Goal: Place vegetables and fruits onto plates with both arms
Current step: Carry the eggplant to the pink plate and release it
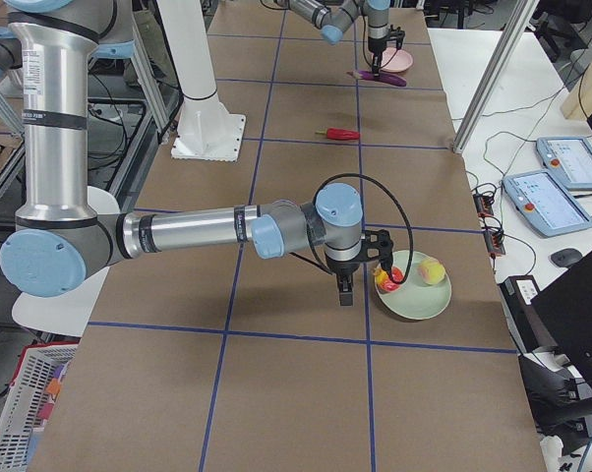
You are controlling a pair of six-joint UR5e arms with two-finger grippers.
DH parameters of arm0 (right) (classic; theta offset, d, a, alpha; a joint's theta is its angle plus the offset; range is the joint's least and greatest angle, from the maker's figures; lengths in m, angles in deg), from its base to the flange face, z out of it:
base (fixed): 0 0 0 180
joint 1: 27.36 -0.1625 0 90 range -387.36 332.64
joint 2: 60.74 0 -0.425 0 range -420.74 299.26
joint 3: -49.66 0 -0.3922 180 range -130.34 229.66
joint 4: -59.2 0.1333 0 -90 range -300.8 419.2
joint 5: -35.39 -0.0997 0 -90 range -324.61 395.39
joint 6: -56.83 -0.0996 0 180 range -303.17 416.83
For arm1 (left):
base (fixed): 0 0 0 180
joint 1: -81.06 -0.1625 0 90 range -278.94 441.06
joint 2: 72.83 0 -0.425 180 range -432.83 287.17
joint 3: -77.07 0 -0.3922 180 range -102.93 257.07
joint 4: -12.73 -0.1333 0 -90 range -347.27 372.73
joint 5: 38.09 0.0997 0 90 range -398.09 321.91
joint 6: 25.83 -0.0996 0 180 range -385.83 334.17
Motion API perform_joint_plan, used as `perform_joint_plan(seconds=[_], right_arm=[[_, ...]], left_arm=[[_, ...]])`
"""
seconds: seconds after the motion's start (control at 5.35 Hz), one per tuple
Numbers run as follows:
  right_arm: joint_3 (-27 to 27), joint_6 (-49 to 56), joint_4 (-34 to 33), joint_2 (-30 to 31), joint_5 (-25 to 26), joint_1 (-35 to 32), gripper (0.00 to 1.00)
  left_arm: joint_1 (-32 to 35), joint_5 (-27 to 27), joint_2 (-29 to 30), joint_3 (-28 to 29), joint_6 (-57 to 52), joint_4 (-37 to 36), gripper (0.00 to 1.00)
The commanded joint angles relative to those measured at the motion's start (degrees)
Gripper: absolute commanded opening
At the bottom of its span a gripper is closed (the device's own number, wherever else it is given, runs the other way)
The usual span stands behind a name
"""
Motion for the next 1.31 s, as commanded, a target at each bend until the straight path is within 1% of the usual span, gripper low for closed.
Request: perform_joint_plan(seconds=[0.0, 0.19, 0.37, 0.56, 0.75, 0.94, 1.12], right_arm=[[0.1, 0.0, 0.1, -0.1, 0.1, 0.0, 1.0], [0.0, 0.0, 0.1, -0.3, 0.1, 0.0, 1.0], [0.0, -0.1, 0.1, -0.4, 0.1, 0.0, 1.0], [0.0, 0.0, 0.1, -0.5, 0.1, 0.0, 1.0], [0.0, 0.0, 0.1, -0.5, 0.1, 0.0, 1.0], [0.0, 0.0, 0.1, -0.5, 0.1, 0.0, 1.0], [-0.1, -0.1, 0.1, -0.4, 0.0, 0.0, 1.0]], left_arm=[[11.2, -1.5, -0.2, 14.1, -21.9, 3.4, 0.0], [12.7, -1.1, -0.7, 23.9, -24.6, 13.4, 0.0], [12.3, -1.0, -1.8, 28.1, -24.5, 18.5, 0.26], [11.6, -1.0, -2.6, 27.6, -24.1, 19.9, 0.98], [11.6, -1.6, -2.7, 26.0, -20.5, 20.0, 1.0], [11.6, -6.9, -2.7, 20.1, -13.6, 18.0, 1.0], [11.6, -13.5, -2.6, 12.5, -6.0, 13.7, 1.0]])
